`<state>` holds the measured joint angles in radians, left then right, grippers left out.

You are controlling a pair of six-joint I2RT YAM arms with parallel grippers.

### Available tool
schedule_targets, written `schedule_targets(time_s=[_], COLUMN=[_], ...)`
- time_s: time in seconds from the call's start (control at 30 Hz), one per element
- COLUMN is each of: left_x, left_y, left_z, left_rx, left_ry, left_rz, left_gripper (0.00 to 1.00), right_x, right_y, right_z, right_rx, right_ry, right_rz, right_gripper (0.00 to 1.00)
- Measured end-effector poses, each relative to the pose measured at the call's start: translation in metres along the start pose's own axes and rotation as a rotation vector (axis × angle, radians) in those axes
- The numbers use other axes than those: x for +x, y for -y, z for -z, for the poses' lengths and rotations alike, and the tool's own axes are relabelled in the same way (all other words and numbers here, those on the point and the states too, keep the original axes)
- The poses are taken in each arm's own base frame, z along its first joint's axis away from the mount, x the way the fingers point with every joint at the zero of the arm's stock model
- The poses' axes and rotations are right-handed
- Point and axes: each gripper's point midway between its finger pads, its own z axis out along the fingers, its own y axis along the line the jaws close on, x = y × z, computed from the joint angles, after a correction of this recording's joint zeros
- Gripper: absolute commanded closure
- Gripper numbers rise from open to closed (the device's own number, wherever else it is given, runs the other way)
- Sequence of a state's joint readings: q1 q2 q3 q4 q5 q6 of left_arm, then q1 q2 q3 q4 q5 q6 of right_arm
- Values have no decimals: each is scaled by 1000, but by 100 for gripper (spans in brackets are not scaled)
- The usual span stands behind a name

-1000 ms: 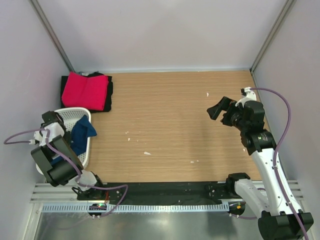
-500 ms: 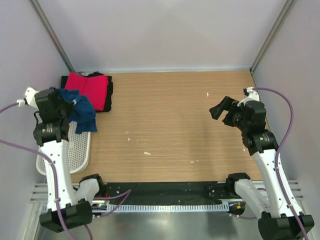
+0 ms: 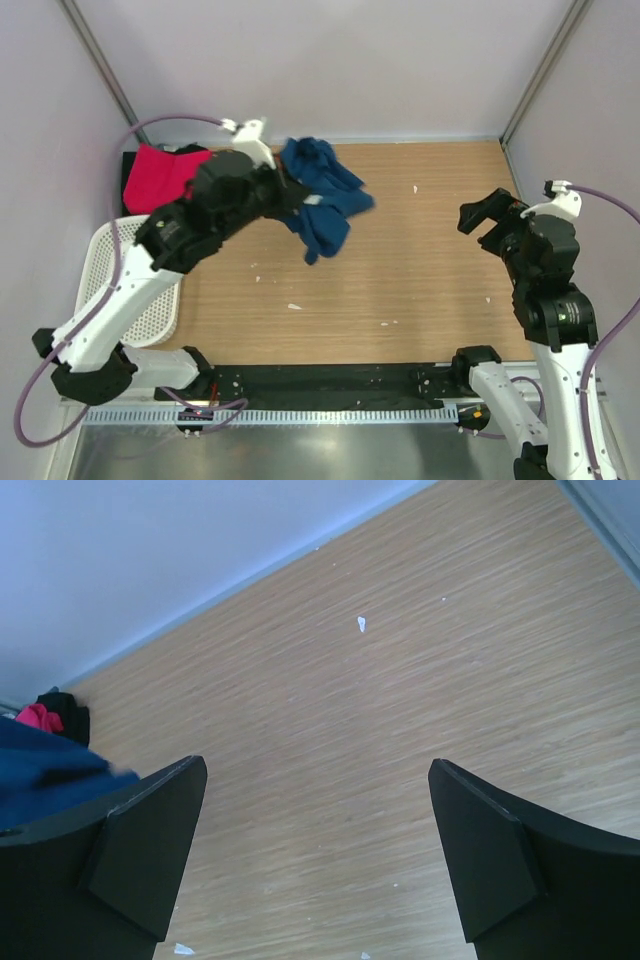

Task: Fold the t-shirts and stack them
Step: Move the tshirt to the center of the board

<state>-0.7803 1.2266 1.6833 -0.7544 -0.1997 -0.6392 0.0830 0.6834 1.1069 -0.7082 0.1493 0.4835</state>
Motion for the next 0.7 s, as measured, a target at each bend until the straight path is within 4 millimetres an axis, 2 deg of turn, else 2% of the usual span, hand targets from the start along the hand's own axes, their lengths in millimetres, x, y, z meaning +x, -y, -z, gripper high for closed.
schedule_targets(time_s=[0.07,0.13,0.3,0.4,0.43,0.5,0.53,0.57,0.63,0.7], left_x=[32,63,147,215,238,284,297,310,316,307], left_y=[22,26,-9,-37,-46,-68,-74,-81,-87,-86], left_z=[-16,-32,-73,-85,-87,-87,-87,-87,-86,-85], left_rx=[26,19,-67,-112,-124,-173,-186,-206,-230,-239], left_ry=[-73,-134,-273,-378,-417,-513,-543,-574,-586,-554], left_rz=[-61,-95,-121,-160,-174,-211,-226,-228,-219,-204], left_gripper=[100,100,100,95,90,34,9,1,0,0], right_x=[-4,-2,17,43,55,81,94,107,132,150], right_y=[2,5,15,27,32,41,44,46,46,45], right_z=[6,7,3,-3,-4,-9,-10,-11,-13,-16], right_rx=[12,25,56,79,87,92,87,78,42,7], right_ry=[11,4,-51,-106,-133,-193,-225,-257,-321,-373], right_rz=[-2,0,10,20,24,30,31,31,26,19], right_gripper=[0,0,0,0,0,0,0,0,0,0])
